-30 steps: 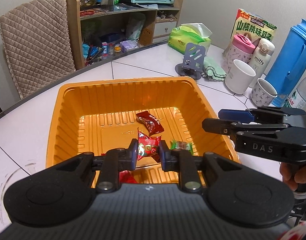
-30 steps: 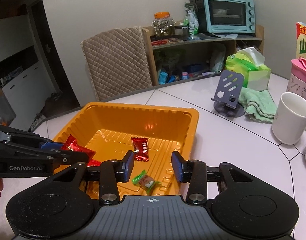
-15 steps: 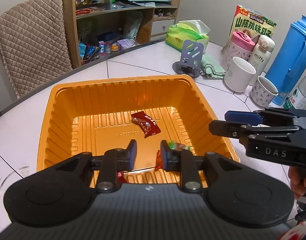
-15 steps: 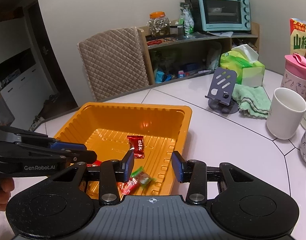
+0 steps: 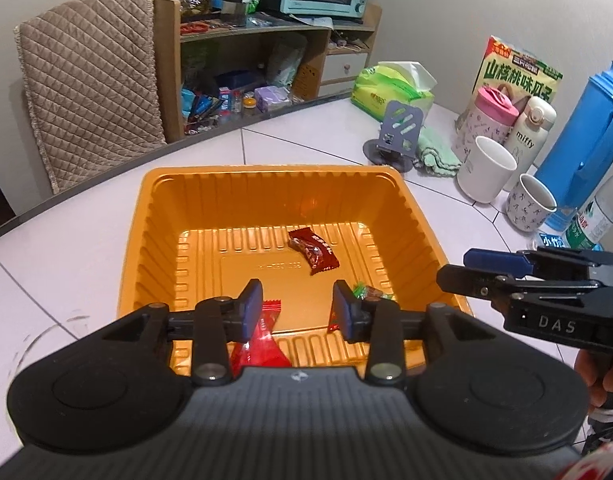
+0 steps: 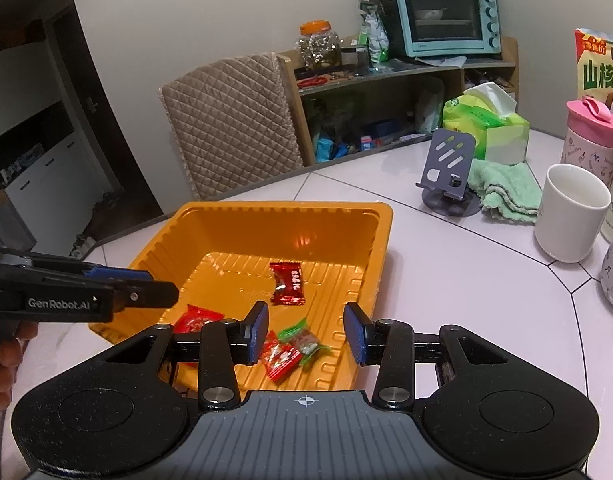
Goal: Organize snacks
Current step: 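Lift both open tools away from the tray, then move the left tool to a red candy while the right tool approaches a silver snack packet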
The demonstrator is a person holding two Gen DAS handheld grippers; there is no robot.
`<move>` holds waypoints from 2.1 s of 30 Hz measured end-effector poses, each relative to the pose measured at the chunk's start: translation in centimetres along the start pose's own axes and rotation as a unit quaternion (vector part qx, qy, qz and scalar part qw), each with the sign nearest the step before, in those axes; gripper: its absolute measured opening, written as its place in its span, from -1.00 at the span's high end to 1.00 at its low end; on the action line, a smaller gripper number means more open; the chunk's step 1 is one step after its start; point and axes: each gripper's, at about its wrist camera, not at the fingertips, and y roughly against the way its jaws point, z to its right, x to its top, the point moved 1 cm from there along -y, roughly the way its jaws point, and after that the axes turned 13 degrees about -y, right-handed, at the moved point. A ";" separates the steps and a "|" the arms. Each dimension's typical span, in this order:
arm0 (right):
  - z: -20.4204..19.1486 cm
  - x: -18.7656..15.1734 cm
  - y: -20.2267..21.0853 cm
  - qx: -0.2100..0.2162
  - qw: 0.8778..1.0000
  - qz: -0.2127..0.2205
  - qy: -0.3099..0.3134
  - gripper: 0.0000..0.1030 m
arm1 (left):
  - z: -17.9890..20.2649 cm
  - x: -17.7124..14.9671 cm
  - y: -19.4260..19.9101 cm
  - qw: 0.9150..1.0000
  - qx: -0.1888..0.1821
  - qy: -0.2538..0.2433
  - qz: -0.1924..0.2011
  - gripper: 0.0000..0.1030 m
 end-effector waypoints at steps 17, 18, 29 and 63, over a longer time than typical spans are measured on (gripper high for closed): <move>-2.4 -1.9 6.1 0.024 0.999 0.019 -0.012 -0.29 | -1.0 -3.0 8.4 0.999 0.019 0.045 0.011 -0.04; -2.6 -2.1 6.5 0.024 0.999 0.019 -0.013 -0.30 | -1.1 -3.4 9.0 0.999 0.020 0.048 0.011 -0.04; -4.4 -5.8 11.0 0.029 0.999 0.009 -0.016 -0.37 | -1.3 -8.3 14.7 0.997 0.037 0.073 0.006 -0.05; -7.2 -16.6 12.9 0.021 0.997 -0.074 -0.012 -0.36 | 1.4 -19.5 19.8 0.993 0.036 0.103 -0.051 -0.05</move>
